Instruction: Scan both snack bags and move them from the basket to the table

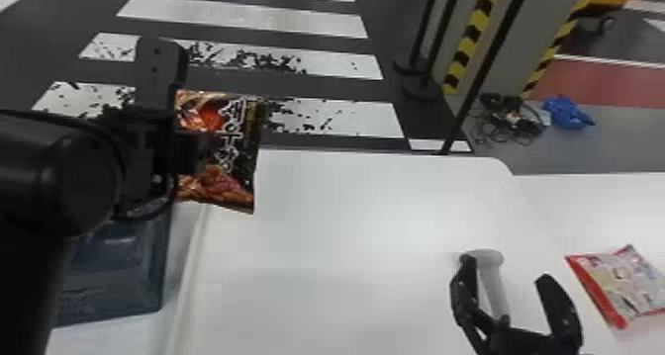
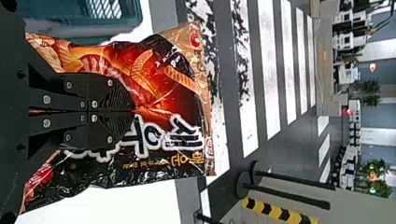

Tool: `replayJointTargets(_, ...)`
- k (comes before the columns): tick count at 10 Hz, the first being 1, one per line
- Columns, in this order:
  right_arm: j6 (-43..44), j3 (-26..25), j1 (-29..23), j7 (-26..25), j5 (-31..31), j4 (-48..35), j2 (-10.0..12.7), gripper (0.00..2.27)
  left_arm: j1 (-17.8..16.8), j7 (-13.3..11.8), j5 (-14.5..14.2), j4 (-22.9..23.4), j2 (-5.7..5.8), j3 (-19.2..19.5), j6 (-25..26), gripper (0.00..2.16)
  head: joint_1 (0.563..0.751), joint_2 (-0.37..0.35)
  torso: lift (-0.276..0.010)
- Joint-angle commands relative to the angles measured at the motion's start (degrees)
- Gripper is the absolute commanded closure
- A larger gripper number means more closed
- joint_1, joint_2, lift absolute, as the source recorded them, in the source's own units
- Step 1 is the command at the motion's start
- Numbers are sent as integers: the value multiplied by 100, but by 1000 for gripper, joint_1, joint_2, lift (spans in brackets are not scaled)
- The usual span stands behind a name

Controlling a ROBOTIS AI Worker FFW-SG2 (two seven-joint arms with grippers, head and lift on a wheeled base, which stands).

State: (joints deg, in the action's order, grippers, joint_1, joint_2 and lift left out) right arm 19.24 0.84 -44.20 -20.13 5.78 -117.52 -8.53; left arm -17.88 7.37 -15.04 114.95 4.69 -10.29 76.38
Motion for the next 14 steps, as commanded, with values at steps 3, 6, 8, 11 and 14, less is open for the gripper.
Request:
replayJointTargets(3, 48, -22, 34, 1, 46, 44, 0, 6, -189, -192, 396, -729, -416, -817, -276, 2064, 695, -251, -98)
replayJointTargets(6, 31, -14, 131, 1, 55, 62, 0, 6, -48, -228, 423, -1107, -434, -1406, -891, 2061, 695, -319, -98)
replayJointTargets(8, 83, -5, 333, 194, 37, 71, -9, 6, 4, -219, 546, -1256, -478, -1626, -962, 2061, 695, -350, -98)
replayJointTargets(11, 83, 57, 596, 203, -33, 185, 0, 6, 110, -315, 581, -1546, -484, -1977, -1243, 2061, 695, -350, -98)
replayJointTargets(14, 83, 109, 781, 203, 11, 466, -9, 6, 136, -474, 599, -2144, -484, -2276, -1700, 2064, 695, -350, -98)
